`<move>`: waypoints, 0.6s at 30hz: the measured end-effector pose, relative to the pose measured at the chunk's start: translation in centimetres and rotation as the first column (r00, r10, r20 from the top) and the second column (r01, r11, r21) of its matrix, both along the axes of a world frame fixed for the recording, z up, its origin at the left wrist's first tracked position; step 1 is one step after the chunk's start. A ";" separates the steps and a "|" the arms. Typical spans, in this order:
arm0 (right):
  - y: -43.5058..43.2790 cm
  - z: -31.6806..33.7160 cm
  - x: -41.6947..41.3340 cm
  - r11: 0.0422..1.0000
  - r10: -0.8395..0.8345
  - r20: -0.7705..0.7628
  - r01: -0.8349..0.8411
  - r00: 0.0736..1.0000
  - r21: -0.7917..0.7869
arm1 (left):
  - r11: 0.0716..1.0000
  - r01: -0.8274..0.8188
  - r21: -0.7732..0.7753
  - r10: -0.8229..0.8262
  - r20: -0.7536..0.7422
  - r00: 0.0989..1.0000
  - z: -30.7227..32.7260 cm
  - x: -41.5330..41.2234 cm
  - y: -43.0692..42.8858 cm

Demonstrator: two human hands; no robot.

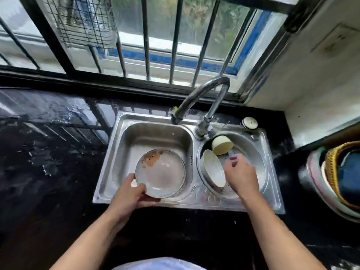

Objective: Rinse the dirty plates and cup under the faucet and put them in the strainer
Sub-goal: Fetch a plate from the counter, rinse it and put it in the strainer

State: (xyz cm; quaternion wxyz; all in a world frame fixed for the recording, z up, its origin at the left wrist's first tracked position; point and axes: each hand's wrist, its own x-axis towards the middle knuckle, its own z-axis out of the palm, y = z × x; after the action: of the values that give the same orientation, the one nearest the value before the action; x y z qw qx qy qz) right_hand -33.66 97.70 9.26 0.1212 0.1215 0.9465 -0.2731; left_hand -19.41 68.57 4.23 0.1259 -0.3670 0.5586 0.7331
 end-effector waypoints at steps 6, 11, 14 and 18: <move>-0.4 -3.2 -16.2 0.838 -0.287 0.275 0.379 0.918 -0.392 | 0.999 0.027 -0.016 -0.027 0.042 0.999 -0.6 -8.6 -0.3; -2.0 -7.3 -21.7 0.756 -0.235 0.475 0.466 0.848 -0.459 | 0.999 -0.035 0.012 0.034 0.043 0.998 -0.9 -11.3 1.0; -2.0 -9.5 -22.4 0.821 -0.225 0.403 0.395 0.887 -0.412 | 0.997 -0.076 0.030 0.074 0.042 0.996 -1.1 -12.0 1.4; -1.8 -10.4 -22.3 0.815 -0.227 0.369 0.384 0.901 -0.435 | 0.991 -0.123 0.047 0.122 0.041 0.992 -1.2 -12.5 1.4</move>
State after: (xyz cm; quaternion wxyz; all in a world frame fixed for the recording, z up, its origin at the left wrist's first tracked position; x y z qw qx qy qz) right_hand -55.96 95.89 -1.16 0.2447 0.2782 0.7816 -0.5018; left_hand -31.89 69.95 3.07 0.1003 -0.4112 0.5143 0.7459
